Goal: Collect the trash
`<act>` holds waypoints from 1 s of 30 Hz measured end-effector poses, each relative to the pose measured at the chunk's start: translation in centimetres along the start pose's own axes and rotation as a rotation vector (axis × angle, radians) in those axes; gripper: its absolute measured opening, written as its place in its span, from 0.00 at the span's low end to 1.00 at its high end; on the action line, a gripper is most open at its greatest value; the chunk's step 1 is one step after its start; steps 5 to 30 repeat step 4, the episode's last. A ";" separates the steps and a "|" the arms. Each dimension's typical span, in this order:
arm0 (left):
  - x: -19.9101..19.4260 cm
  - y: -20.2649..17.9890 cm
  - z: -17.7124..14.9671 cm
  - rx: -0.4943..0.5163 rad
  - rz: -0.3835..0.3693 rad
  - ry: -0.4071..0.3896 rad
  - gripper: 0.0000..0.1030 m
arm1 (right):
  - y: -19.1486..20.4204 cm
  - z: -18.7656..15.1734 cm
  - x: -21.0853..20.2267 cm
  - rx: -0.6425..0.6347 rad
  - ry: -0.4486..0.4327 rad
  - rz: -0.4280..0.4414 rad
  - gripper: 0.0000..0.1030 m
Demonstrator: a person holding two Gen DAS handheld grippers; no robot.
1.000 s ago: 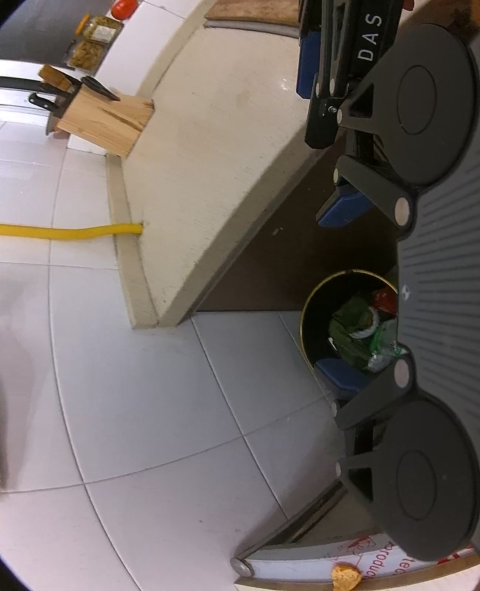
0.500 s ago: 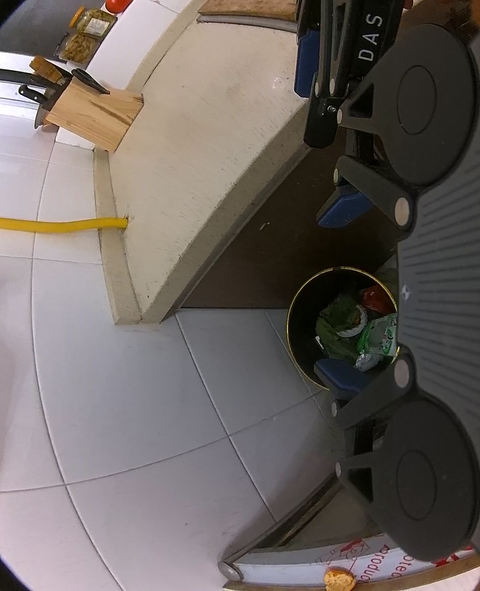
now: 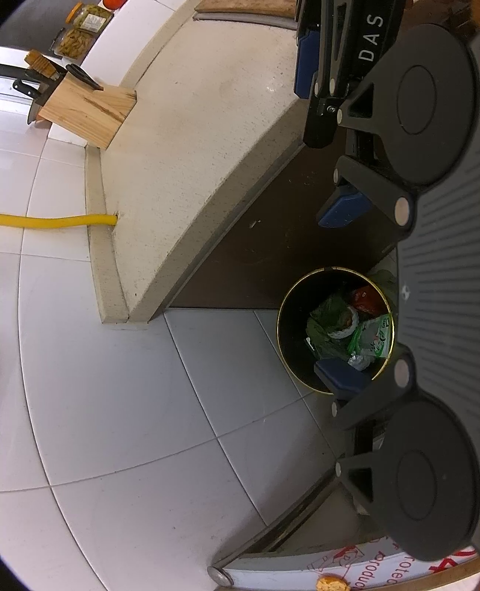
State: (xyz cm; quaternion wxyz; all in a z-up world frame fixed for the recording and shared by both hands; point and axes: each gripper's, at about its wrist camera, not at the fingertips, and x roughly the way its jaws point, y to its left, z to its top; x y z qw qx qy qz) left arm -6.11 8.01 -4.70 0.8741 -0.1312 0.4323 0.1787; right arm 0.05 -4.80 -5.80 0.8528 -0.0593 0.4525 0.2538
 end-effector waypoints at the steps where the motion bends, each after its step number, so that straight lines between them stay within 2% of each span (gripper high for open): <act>1: 0.0 0.0 0.0 0.000 -0.001 0.000 0.71 | -0.1 0.0 0.0 0.000 0.000 0.001 0.60; 30: 0.1 0.1 0.0 -0.006 -0.002 0.015 0.71 | -0.1 0.0 0.0 0.001 0.001 0.000 0.60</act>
